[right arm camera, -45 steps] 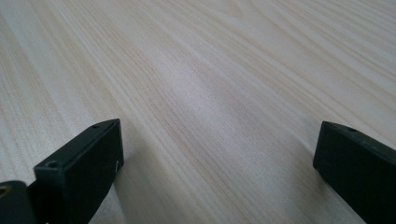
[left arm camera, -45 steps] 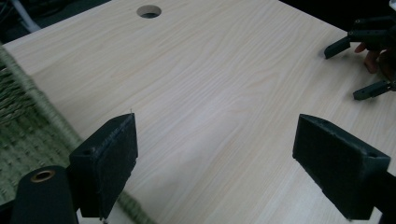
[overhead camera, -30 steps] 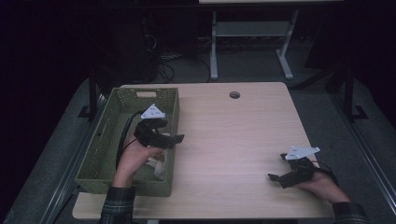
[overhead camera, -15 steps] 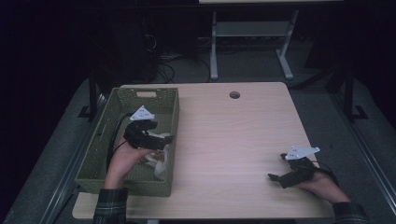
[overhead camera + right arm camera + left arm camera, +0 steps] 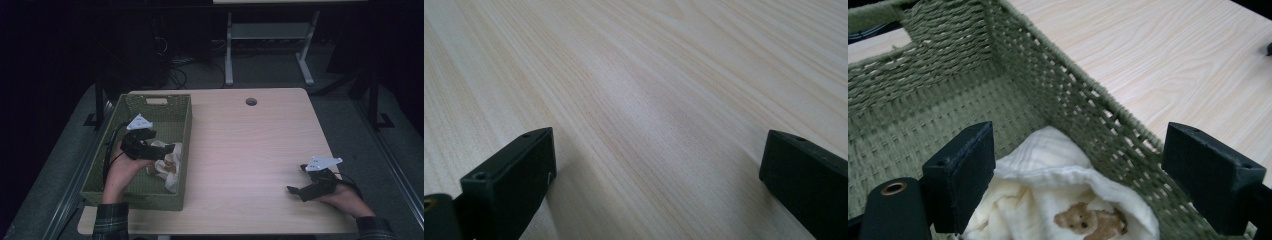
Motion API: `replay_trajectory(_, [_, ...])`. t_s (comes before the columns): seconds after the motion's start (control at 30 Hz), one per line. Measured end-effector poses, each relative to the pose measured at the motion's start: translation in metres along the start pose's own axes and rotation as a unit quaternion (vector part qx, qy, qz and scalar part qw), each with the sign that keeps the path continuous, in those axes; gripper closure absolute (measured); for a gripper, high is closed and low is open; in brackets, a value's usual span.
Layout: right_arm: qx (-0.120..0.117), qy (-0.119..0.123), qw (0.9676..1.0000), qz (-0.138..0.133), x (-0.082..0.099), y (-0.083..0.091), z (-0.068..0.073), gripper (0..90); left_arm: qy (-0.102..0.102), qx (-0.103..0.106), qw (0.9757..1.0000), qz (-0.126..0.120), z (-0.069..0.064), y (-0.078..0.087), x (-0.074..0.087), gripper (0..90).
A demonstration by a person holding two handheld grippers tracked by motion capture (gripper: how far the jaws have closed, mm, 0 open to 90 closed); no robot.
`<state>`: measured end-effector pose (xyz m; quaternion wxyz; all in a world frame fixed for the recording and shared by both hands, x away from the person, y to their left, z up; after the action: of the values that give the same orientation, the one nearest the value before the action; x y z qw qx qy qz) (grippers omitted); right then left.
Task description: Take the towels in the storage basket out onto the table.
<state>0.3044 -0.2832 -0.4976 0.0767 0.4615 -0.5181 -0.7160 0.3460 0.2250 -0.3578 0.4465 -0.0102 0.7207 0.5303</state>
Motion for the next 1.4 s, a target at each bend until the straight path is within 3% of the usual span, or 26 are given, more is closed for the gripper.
replay_trajectory(0.2, [0.0,0.001,1.0,0.0,0.0,0.0,0.0,1.1,0.006,-0.019,0.9997,0.015,0.008,-0.004,0.007,13.4])
replay_trajectory(0.43, [0.0,0.001,1.0,0.0,0.0,0.0,0.0,1.1,0.014,-0.027,0.9992,0.028,0.014,-0.008,0.013,13.4])
replay_trajectory(0.83, [-0.001,0.001,1.0,0.0,0.0,0.0,0.0,1.1,0.023,-0.021,0.9976,0.062,0.022,-0.028,0.025,13.4])
replay_trajectory(0.97, [-0.001,0.001,1.0,0.0,0.0,0.0,0.0,1.1,0.021,-0.01,0.9961,0.085,0.02,-0.039,0.028,13.3])
replay_trajectory(1.23, [-0.001,0.001,1.0,0.0,0.0,0.0,0.0,1.1,0.007,-0.014,0.9916,0.128,0.017,-0.052,0.033,13.3])
replay_trajectory(1.4, [-0.001,0.001,1.0,0.0,0.0,0.0,0.0,1.1,0.0,-0.023,0.986,0.165,0.014,-0.064,0.038,13.3])
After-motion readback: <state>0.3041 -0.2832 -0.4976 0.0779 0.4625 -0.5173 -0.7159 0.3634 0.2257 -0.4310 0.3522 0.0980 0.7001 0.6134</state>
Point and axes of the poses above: each handheld gripper's, and its own axes: y roughly backward along the jaws, x roughly out of its underside, z roughly to its left, the point moved 2 cm from there along -y, roughly forward along the jaws, and after that the axes turned 9 degrees about z, right-handed, at the moved point
